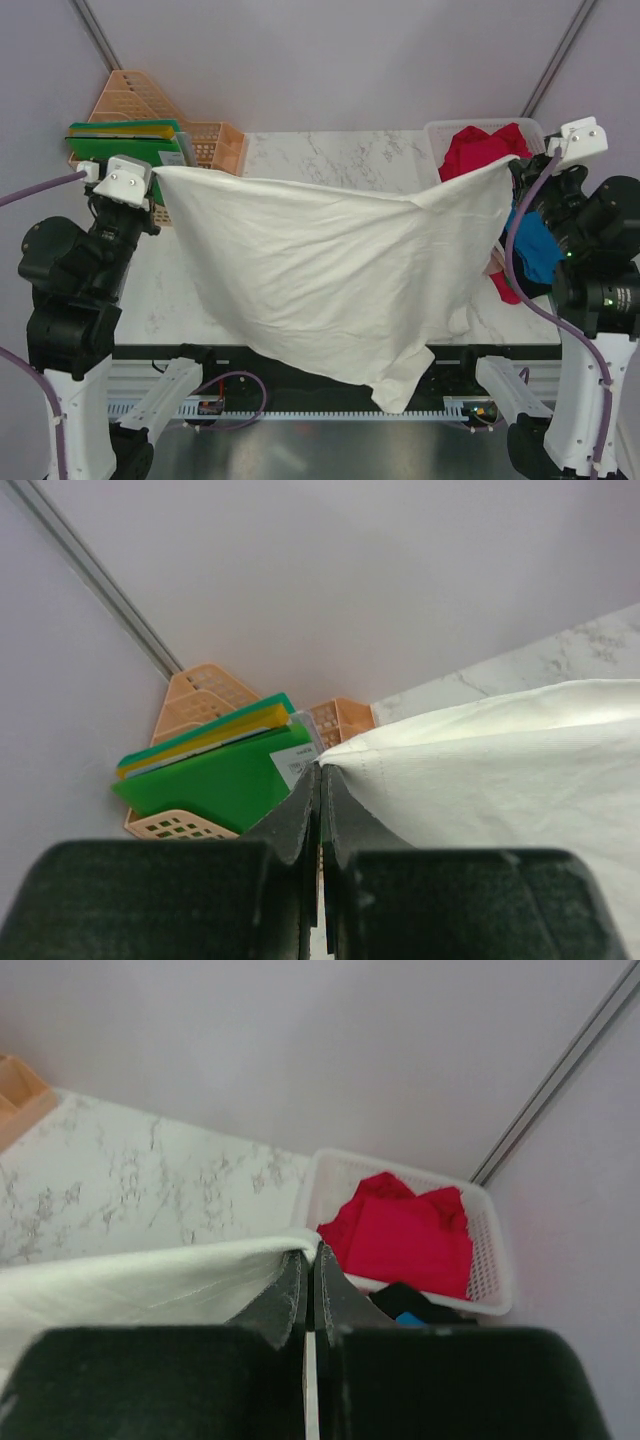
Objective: Fold and stack the t-shirts
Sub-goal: Flatten out the tshirt
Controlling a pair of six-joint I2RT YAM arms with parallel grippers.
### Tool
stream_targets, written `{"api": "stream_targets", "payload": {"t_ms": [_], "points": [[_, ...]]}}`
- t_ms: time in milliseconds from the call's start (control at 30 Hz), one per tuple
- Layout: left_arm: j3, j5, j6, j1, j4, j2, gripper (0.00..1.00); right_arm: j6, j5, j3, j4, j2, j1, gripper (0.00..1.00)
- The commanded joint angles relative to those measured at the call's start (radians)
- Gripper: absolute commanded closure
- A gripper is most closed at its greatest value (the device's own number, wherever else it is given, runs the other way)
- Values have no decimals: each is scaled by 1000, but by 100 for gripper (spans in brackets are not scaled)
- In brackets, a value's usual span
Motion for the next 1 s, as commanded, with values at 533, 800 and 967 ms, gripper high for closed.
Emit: {"api": "stream_targets", "payload": {"t_ms": [533, 800, 967], "points": [[172, -47, 11, 11, 23, 20, 98, 13, -7, 353, 2, 62, -5, 100], [313, -18, -1, 39, -39, -11, 98, 18, 2, 536, -82, 25, -12, 100], [359, -3, -15, 62, -56, -34, 98, -7, 42, 599, -111, 1, -16, 100]]}}
